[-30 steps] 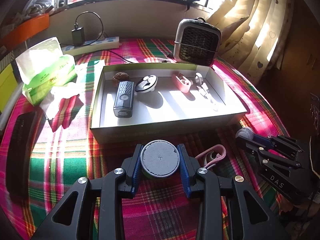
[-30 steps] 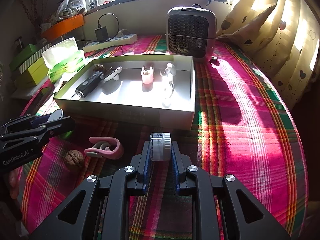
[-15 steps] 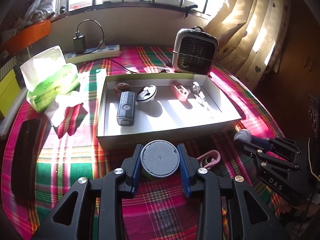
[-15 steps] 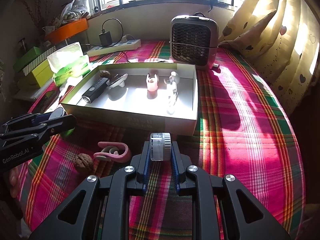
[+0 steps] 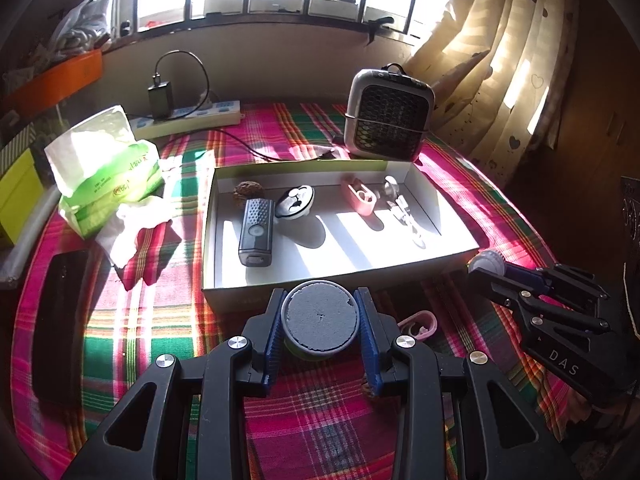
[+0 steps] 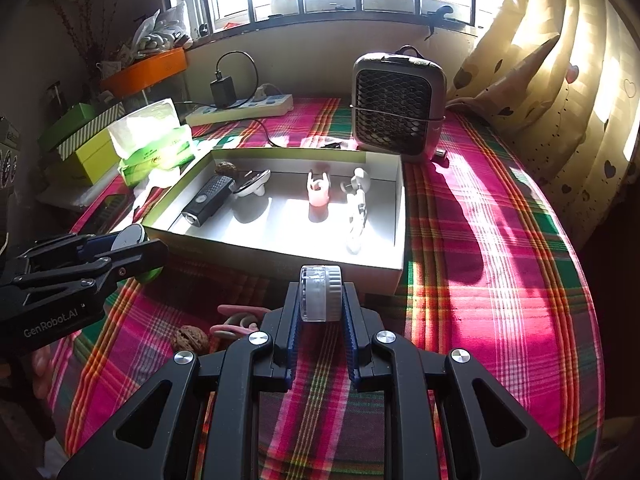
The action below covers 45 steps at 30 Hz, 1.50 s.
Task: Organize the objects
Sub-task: 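Lift and carry the white puck with the left tool while the right tool carries the jar toward the box, then lower the puck into the box and open the left tool while the right tool lowers the jar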
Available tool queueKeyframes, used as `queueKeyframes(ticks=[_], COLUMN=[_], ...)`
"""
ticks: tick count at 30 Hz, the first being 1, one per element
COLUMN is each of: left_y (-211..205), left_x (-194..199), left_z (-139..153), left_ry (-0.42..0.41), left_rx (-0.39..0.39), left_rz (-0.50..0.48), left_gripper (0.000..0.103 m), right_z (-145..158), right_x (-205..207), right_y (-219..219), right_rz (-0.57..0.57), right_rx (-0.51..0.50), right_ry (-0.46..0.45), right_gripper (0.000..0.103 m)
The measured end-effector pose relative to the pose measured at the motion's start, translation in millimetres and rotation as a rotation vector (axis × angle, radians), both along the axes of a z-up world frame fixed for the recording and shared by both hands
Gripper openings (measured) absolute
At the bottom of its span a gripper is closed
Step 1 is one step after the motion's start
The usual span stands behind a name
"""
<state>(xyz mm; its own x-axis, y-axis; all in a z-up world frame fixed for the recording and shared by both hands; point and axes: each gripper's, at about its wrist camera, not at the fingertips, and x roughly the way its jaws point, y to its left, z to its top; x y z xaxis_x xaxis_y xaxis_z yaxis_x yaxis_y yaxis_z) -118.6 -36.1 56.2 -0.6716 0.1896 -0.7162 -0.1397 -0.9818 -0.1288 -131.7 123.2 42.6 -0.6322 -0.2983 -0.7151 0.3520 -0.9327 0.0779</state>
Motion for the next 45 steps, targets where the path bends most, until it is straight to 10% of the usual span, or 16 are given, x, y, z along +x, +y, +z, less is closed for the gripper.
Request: queueKeyframes(ticks=[45], left_y=[-4.7], left_x=[-75.0], left_z=[-17.4], left_ry=[-0.050], left_rx=[0.005], left_rz=[0.033], left_gripper=[0.031], right_z=[-8.2], right_x=[-123.3], right_y=[-59.2], right_rz=[0.119], right_rx=[0.044], right_ry=[-0.057], right_gripper=[0.020])
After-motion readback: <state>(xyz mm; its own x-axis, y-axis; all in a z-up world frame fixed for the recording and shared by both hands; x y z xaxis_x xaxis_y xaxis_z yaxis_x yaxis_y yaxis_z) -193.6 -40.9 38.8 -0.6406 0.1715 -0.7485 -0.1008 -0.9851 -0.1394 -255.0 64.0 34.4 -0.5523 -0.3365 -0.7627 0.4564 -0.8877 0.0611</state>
